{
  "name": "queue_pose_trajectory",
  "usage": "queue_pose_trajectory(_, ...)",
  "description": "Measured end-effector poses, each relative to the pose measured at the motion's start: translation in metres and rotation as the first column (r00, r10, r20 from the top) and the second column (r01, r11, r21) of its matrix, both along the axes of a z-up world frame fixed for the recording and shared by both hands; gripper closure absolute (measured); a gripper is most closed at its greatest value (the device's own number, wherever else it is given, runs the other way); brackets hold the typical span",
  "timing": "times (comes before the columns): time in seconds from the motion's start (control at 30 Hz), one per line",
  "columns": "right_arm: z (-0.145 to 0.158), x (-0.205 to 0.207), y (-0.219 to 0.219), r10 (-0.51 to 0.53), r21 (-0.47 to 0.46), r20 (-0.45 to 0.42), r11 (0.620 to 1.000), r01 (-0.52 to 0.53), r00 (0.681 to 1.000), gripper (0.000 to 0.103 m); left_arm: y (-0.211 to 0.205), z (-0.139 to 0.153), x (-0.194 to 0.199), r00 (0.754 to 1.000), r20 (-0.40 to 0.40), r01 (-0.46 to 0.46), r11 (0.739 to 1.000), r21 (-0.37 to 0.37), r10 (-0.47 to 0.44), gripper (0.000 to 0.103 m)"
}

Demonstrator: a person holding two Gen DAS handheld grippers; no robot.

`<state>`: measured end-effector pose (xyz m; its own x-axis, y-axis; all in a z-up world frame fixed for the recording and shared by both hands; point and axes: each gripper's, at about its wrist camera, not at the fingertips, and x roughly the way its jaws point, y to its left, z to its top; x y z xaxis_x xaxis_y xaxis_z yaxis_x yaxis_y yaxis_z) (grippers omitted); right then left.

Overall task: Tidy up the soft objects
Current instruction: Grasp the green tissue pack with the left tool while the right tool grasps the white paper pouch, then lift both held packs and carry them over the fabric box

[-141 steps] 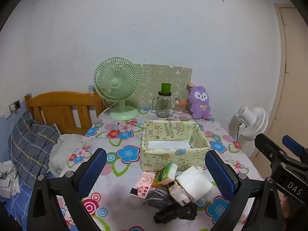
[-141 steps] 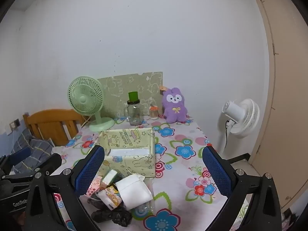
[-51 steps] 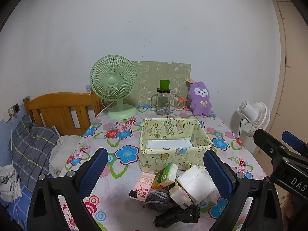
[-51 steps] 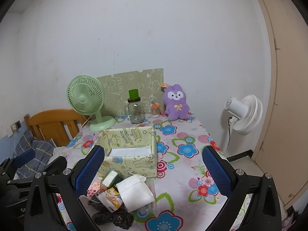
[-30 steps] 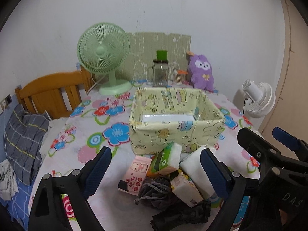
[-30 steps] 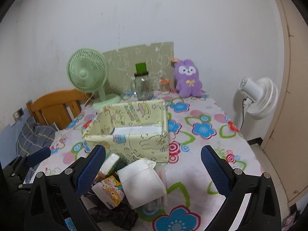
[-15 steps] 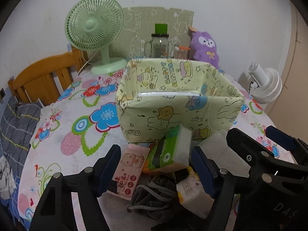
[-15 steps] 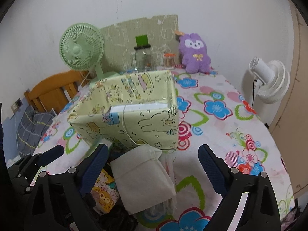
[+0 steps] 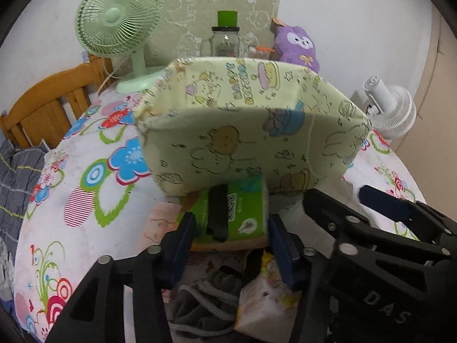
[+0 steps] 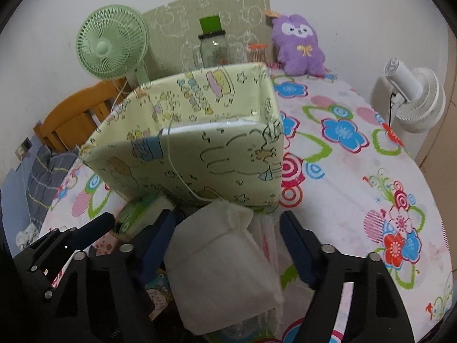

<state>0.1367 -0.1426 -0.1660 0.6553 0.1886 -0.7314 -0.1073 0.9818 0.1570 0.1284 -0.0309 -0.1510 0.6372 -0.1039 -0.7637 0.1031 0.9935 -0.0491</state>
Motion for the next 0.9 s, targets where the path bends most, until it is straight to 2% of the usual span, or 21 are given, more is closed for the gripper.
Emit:
queue_pose_trajectory(0.23, -0.007, 0.002, 0.003, 0.008, -0.007, -0.022, 1.000, -0.008, 1.000, 0.065, -0.007, -0.003, -0.001, 1.000, -0.008, 0.029, 1.000, 0.008, -0.029, 0.066)
queue_pose_trajectory(0.37, -0.005, 0.001, 0.003, 0.014, -0.010, -0.020, 1.000, -0.014, 1.000, 0.075, -0.008, -0.003, -0.002, 0.999, -0.006, 0.037, 0.999, 0.004, -0.037, 0.072)
queue_pose_trajectory(0.53, -0.002, -0.002, 0.003, 0.015, -0.015, -0.012, 1.000, -0.016, 1.000, 0.080, -0.009, 0.001, -0.005, 0.999, 0.003, 0.041, 0.999, 0.009, -0.041, 0.081)
queue_pose_trajectory(0.9, 0.020, -0.016, 0.005, 0.014, -0.020, 0.040, 1.000, -0.013, 0.999, 0.082, -0.005, 0.021, -0.014, 0.998, 0.049, 0.042, 0.999, -0.014, -0.042, 0.088)
